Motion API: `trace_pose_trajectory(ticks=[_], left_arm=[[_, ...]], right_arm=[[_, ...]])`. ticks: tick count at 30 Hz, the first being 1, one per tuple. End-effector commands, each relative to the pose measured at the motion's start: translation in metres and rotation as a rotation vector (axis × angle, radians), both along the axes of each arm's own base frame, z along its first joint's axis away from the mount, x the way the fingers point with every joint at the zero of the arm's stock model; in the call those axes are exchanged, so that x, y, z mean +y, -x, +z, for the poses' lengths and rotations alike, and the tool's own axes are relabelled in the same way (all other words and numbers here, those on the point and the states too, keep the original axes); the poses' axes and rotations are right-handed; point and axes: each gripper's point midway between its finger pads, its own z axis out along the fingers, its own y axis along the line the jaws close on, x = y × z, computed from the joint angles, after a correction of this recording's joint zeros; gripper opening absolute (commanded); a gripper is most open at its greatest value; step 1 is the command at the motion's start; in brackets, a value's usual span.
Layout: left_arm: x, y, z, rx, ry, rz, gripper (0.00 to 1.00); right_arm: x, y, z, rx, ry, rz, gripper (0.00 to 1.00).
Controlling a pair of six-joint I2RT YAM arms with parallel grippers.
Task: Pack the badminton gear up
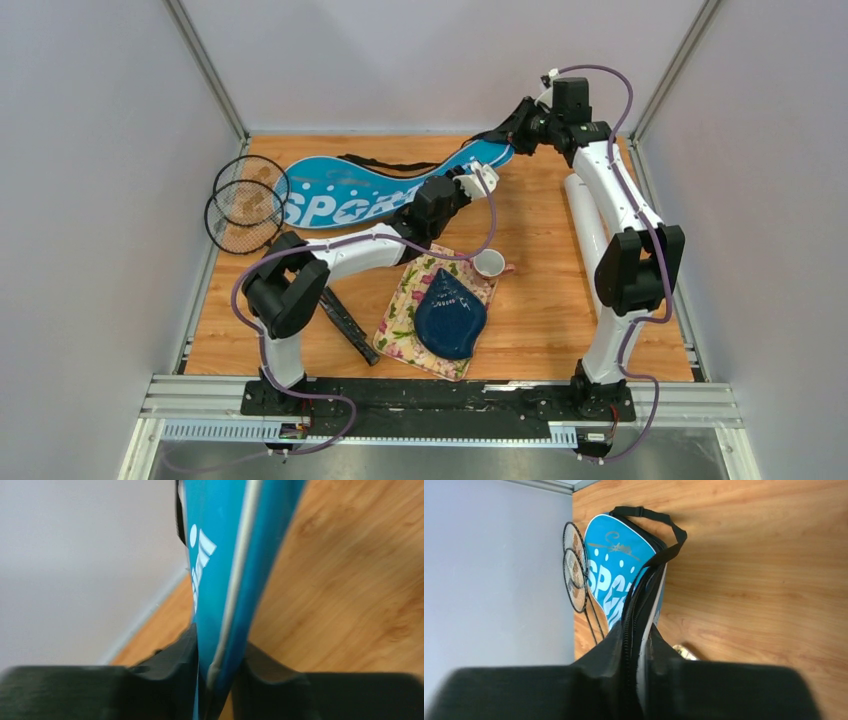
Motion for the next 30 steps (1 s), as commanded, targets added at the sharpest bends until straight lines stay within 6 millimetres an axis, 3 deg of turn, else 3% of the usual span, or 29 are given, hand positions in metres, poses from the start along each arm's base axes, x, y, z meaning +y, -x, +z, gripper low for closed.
trace_pose_trajectory(ticks=[1,2,3,5,7,8,9,11,13,14,15,16,17,18,19,20,23,26,27,29,30], left_arm=[[0.001,0.021,0.042,0.143,0.193,0.013,0.4],[0.002,0.026,0.043,0.173,0.212,0.01,0.42],[0.007,0.033,0.046,0.228,0.264,0.029,0.55],[0.005,0.043,0.051,0.299,0.316,0.006,0.56],[0.009,0.056,0.047,0.431,0.388,0.017,0.68],[0.007,0.063,0.058,0.481,0.434,-0.008,0.75],[0.01,0.078,0.046,0.606,0.483,0.008,0.81],[0.017,0.096,0.038,0.754,0.55,-0.032,0.82],[0.043,0.109,0.051,0.898,0.735,-0.021,0.81],[0.059,0.116,0.035,0.987,0.8,0.011,0.79],[0.067,0.119,0.059,1.031,0.976,-0.001,0.75],[0.07,0.131,0.066,1.122,1.052,-0.071,0.74],[0.1,0.118,0.054,1.149,1.163,-0.003,0.71],[0.107,0.115,0.079,1.154,1.297,-0.044,0.69],[0.115,0.116,0.084,1.189,1.346,-0.064,0.69],[0.131,0.105,0.091,1.163,1.408,-0.056,0.69],[0.147,0.075,0.097,1.184,1.54,0.043,0.71],[0.163,0.042,0.077,1.27,1.655,0.315,0.71],[0.164,0.034,0.075,1.293,1.684,0.373,0.71],[0.166,0.013,0.062,1.34,1.747,0.494,0.71],[0.165,0.007,0.057,1.353,1.775,0.515,0.71]], right_arm=[[0.002,-0.012,0.076,-0.281,-0.036,0.017,0.0],[0.002,-0.012,0.079,-0.299,-0.035,0.019,0.0],[0.003,-0.012,0.083,-0.32,-0.039,0.025,0.0],[0.006,-0.014,0.091,-0.353,-0.052,0.036,0.0],[0.013,-0.014,0.104,-0.405,-0.056,0.062,0.0],[0.017,-0.013,0.109,-0.435,-0.052,0.076,0.0],[0.02,-0.012,0.115,-0.497,-0.019,0.103,0.0],[0.034,-0.003,0.129,-0.616,0.018,0.168,0.0],[0.044,0.005,0.131,-0.756,0.102,0.252,0.0],[0.047,0.01,0.133,-0.81,0.126,0.278,0.0],[0.048,0.021,0.146,-0.885,0.146,0.293,0.0],[0.056,0.025,0.153,-1.012,0.195,0.325,0.0],[0.06,0.03,0.143,-1.039,0.223,0.353,0.0],[0.062,0.037,0.148,-1.091,0.251,0.367,0.0],[0.07,0.041,0.146,-1.132,0.279,0.393,0.0],[0.072,0.043,0.14,-1.185,0.341,0.429,0.0],[0.078,0.049,0.131,-1.291,0.443,0.497,0.0],[0.072,0.056,0.119,-1.319,0.508,0.524,0.0],[0.068,0.058,0.105,-1.324,0.549,0.544,0.0],[0.066,0.074,0.109,-1.387,0.581,0.568,0.0],[0.065,0.078,0.097,-1.396,0.603,0.596,0.0]])
